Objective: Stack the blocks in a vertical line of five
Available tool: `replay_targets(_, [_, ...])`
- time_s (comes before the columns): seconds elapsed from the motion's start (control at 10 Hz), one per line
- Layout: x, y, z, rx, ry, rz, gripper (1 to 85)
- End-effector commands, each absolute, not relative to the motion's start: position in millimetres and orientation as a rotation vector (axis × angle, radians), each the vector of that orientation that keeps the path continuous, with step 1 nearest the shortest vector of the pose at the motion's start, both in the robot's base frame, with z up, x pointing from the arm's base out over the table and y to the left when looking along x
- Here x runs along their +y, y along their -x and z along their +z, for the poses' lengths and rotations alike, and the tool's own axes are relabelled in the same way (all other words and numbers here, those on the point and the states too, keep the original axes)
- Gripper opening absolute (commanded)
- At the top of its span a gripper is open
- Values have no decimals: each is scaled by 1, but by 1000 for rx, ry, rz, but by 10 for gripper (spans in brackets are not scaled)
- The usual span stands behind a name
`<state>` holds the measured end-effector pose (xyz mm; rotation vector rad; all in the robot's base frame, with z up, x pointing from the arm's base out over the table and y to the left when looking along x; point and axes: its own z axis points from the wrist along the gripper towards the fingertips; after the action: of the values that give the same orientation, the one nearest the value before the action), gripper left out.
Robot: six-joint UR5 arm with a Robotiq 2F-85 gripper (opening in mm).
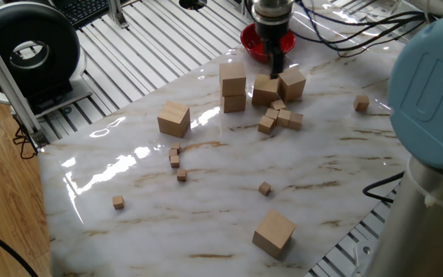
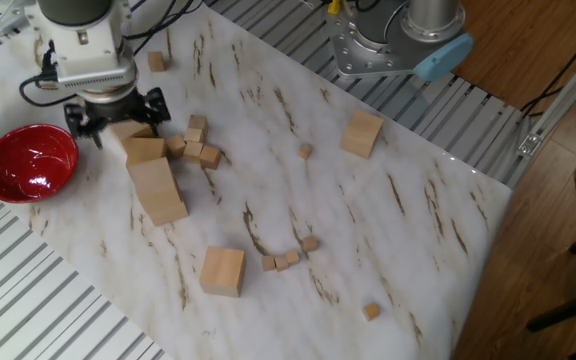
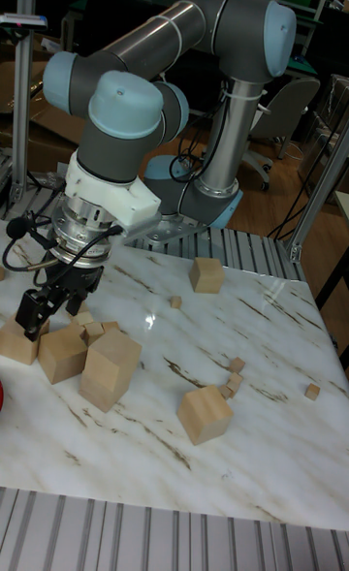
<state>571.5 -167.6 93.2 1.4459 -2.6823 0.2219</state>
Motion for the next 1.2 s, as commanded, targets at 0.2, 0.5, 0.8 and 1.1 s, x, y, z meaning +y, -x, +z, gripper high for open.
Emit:
replay_targets(0.2, [-163, -572, 101, -2726, -1448, 211, 780])
replay_targets(0.5, [-132, -572, 99, -2832, -1374, 47, 747])
replay_targets(0.8, [-135, -568, 101, -2814, -1386, 58, 740])
replay_targets(1.1, [-148, -562, 103, -2779, -1359, 115, 653])
